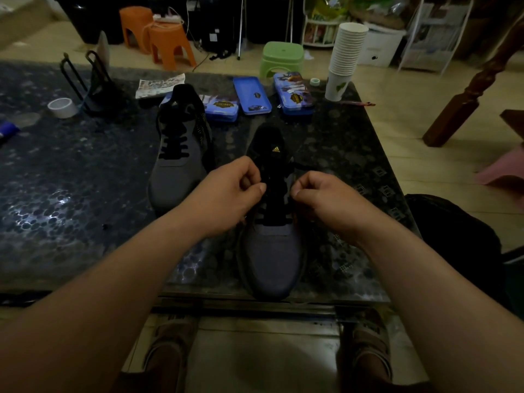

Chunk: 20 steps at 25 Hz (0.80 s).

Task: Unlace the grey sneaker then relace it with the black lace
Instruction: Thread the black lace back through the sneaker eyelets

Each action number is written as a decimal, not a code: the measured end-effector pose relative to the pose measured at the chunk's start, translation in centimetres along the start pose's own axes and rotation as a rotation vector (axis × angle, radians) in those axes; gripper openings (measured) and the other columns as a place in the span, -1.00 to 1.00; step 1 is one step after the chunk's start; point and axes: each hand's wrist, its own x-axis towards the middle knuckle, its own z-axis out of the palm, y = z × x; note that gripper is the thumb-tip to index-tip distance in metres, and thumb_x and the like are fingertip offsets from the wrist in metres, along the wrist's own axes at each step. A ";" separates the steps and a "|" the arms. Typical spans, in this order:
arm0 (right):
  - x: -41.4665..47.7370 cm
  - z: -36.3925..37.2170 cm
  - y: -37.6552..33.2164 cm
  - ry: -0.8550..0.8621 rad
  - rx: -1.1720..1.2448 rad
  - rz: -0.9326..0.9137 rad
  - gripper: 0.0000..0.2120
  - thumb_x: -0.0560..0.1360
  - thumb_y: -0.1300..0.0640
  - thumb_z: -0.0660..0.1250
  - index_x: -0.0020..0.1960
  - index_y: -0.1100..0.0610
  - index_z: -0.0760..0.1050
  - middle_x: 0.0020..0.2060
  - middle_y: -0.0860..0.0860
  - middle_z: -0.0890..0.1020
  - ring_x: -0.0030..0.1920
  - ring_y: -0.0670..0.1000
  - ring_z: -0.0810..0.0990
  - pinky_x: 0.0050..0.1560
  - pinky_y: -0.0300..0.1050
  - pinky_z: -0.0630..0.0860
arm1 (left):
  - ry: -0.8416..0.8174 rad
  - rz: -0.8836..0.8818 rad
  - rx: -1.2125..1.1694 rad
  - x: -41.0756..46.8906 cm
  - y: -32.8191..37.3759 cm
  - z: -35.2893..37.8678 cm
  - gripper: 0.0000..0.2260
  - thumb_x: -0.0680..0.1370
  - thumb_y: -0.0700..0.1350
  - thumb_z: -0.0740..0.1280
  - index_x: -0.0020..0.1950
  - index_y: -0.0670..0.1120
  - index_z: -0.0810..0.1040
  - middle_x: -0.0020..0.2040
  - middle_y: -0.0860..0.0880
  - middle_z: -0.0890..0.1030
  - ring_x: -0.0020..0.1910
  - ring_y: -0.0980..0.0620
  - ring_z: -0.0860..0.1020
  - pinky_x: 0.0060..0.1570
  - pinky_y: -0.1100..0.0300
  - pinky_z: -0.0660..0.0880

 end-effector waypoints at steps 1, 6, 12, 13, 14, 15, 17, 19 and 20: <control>0.0 0.0 0.0 0.004 0.001 0.002 -0.93 0.63 0.19 0.35 -0.02 0.16 0.57 -0.27 0.03 0.59 -0.25 0.00 0.53 -0.14 -0.02 0.47 | 0.022 0.016 0.002 0.1 -0.1 0.1 -0.88 0.64 -0.09 0.38 -0.07 -0.03 0.50 -0.24 0.01 0.57 -0.31 0.07 0.57 -0.29 0.21 0.55; -0.6 0.2 -0.3 -0.090 0.014 -0.018 -0.95 0.60 0.26 0.37 0.05 0.19 0.52 -0.28 -0.01 0.60 -0.28 -0.10 0.57 -0.21 -0.21 0.51 | 0.119 0.099 0.081 -0.2 -0.2 -0.1 -0.87 0.64 -0.14 0.33 -0.06 -0.04 0.42 -0.27 0.01 0.52 -0.30 0.08 0.46 -0.30 0.19 0.39; -0.8 0.3 -0.2 -0.111 -0.015 -0.018 -0.82 0.57 0.24 0.43 0.13 0.22 0.50 -0.25 0.00 0.60 -0.29 -0.16 0.57 -0.23 -0.27 0.50 | 0.173 0.100 0.030 0.0 -0.4 -0.3 -0.89 0.67 -0.14 0.24 -0.02 -0.03 0.35 -0.30 -0.08 0.53 -0.25 -0.19 0.59 -0.22 -0.26 0.57; -0.8 0.3 -0.3 -0.115 -0.008 -0.019 -0.82 0.57 0.24 0.43 0.13 0.22 0.50 -0.24 0.00 0.60 -0.29 -0.17 0.57 -0.24 -0.28 0.50 | 0.175 0.096 0.025 0.0 -0.4 -0.2 -0.90 0.67 -0.15 0.24 -0.01 -0.04 0.35 -0.29 -0.10 0.54 -0.25 -0.20 0.60 -0.22 -0.27 0.56; -0.9 0.3 -0.3 -0.121 -0.001 -0.018 -0.82 0.57 0.24 0.43 0.13 0.22 0.50 -0.24 0.00 0.60 -0.29 -0.17 0.58 -0.23 -0.29 0.51 | 0.173 0.093 0.018 0.0 -0.4 -0.1 -0.90 0.67 -0.15 0.24 -0.01 -0.04 0.34 -0.28 -0.11 0.56 -0.24 -0.20 0.61 -0.22 -0.27 0.57; -0.9 0.3 -0.3 -0.126 0.005 -0.014 -0.83 0.57 0.24 0.43 0.12 0.21 0.50 -0.24 0.01 0.60 -0.27 -0.15 0.58 -0.22 -0.27 0.51 | 0.167 0.088 0.015 0.1 -0.5 -0.1 -0.90 0.67 -0.15 0.24 -0.01 -0.04 0.35 -0.27 -0.11 0.57 -0.24 -0.19 0.62 -0.21 -0.27 0.57; -0.8 0.1 -0.2 -0.123 -0.007 -0.005 -0.86 0.57 0.25 0.42 0.09 0.20 0.51 -0.25 0.01 0.63 -0.24 -0.08 0.59 -0.16 -0.17 0.53 | 0.148 0.081 -0.009 0.1 -0.6 -0.2 -0.91 0.68 -0.14 0.26 0.00 -0.01 0.37 -0.24 -0.07 0.61 -0.22 -0.14 0.64 -0.17 -0.25 0.59; -0.6 0.0 -0.1 -0.071 -0.026 -0.013 -0.93 0.55 0.25 0.39 0.03 0.17 0.55 -0.31 -0.02 0.66 -0.23 0.01 0.58 -0.15 0.00 0.50 | 0.112 0.054 -0.068 0.1 -1.0 -0.4 -0.91 0.68 -0.12 0.29 0.03 0.06 0.43 -0.18 -0.02 0.62 -0.18 -0.05 0.64 -0.09 -0.19 0.61; -0.5 0.1 -0.2 -0.023 -0.037 -0.032 -0.97 0.55 0.23 0.38 -0.01 0.15 0.57 -0.34 -0.04 0.65 -0.27 0.02 0.56 -0.18 0.02 0.48 | 0.093 0.040 -0.091 0.1 -1.2 -0.5 -0.92 0.67 -0.11 0.31 0.04 0.07 0.46 -0.15 0.01 0.62 -0.17 0.00 0.63 -0.05 -0.11 0.63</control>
